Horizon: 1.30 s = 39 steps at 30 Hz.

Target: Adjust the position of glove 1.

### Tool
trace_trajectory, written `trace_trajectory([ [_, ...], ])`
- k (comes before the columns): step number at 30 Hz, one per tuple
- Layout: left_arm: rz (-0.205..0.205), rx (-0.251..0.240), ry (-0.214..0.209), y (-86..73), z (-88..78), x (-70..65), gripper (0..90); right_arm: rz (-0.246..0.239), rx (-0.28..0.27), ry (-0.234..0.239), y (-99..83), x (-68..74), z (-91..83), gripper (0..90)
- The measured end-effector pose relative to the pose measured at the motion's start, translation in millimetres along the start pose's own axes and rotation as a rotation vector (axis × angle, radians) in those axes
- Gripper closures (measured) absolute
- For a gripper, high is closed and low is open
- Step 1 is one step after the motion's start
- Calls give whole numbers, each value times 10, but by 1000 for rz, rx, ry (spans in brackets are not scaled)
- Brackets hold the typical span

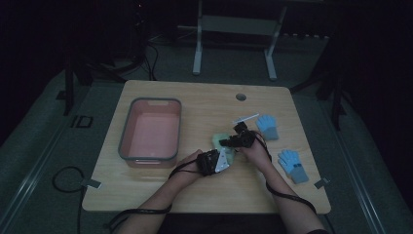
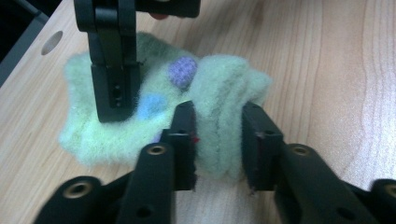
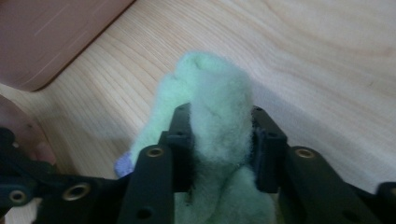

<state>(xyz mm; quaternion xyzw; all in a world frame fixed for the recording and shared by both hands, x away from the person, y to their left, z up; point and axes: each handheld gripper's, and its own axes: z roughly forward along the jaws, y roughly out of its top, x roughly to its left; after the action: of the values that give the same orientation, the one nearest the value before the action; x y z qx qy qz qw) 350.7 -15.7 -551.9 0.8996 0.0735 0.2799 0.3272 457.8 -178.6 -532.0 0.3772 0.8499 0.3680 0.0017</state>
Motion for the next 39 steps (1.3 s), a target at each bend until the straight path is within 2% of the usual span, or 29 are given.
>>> trace_trajectory([
  [5, -30, 20, -11, 40, -42, 36, 744, 0, -15, 5, 47, 55, -62, 704],
  [8, -43, 17, -13, 67, -96, 64, 750, -21, -23, -1, 76, 105, -108, 708],
  [12, -32, 24, -9, 120, -198, 106, 755, -29, -44, 6, 117, 158, -176, 709],
  [14, -32, 24, -9, 120, -198, 106, 756, -31, -48, 7, 130, 173, -192, 709],
  [15, -16, 34, -4, 174, -302, 146, 757, -37, -57, 13, 160, 202, -232, 709],
  [17, 1, 42, -3, 206, -372, 177, 758, -40, -68, 24, 194, 232, -276, 709],
  [25, 0, 54, -16, 248, -644, 326, 759, -61, -89, 52, 345, 366, -381, 709],
  [27, 3, 58, -13, 248, -667, 335, 760, -67, -97, 60, 378, 399, -386, 709],
  [33, 33, 90, 9, 259, -884, 443, 760, -93, -107, 76, 533, 526, -396, 709],
  [36, 35, 96, 27, 251, -973, 496, 760, -106, -112, 83, 635, 592, -397, 709],
  [38, 35, 96, 27, 251, -973, 496, 760, -110, -116, 84, 668, 617, -399, 709],
  [39, 33, 101, 42, 228, -1053, 542, 760, -110, -116, 84, 668, 617, -399, 709],
])
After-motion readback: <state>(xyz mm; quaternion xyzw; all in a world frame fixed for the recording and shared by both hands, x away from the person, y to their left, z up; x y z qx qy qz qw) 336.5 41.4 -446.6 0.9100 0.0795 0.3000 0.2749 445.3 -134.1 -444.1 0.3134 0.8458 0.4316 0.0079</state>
